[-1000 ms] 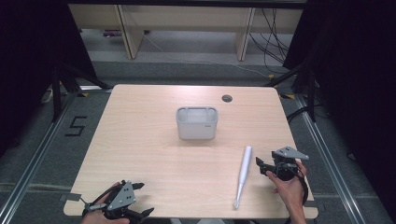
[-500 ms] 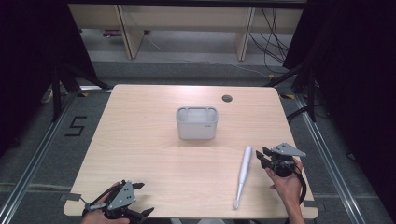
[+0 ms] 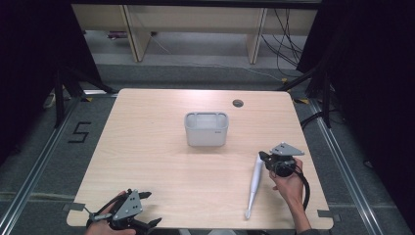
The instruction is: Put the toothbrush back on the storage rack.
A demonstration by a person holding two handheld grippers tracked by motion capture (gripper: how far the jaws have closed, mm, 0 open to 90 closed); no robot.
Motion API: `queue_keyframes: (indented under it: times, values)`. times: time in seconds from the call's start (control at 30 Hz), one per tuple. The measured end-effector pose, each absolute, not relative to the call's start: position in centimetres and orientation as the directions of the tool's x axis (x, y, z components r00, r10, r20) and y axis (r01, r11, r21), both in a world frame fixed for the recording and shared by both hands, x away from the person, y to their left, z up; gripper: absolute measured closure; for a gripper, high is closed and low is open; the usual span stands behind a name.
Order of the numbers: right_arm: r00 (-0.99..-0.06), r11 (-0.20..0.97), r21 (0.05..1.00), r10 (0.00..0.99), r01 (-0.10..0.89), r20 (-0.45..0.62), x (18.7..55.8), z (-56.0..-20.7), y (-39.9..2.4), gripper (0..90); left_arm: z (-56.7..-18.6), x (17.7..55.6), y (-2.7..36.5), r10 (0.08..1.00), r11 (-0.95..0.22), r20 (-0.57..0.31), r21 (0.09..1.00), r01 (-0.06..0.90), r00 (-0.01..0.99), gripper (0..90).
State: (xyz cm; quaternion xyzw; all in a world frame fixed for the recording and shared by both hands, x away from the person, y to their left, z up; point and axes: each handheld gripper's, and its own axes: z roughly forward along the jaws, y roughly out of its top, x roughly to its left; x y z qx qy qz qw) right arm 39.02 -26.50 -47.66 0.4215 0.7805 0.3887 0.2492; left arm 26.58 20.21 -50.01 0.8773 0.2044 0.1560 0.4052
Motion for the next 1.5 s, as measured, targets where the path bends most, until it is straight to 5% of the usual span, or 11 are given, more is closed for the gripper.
queue_keyframes:
  times: [0.73, 1.5]
  values:
    - [-0.595, 0.452, 0.749, 0.798, 0.484, -0.097, 41.6, -49.0, -25.3, 90.0, -50.1, 26.5, 20.1, 0.487, -0.573, 0.092, 0.785, 0.238, 0.869, 14.8]
    - [-0.554, 0.432, 0.704, 0.830, 0.564, -0.065, 41.1, -49.2, -27.2, 89.8, -49.9, 26.3, 20.1, 0.488, -0.572, 0.087, 0.783, 0.243, 0.868, 14.8]
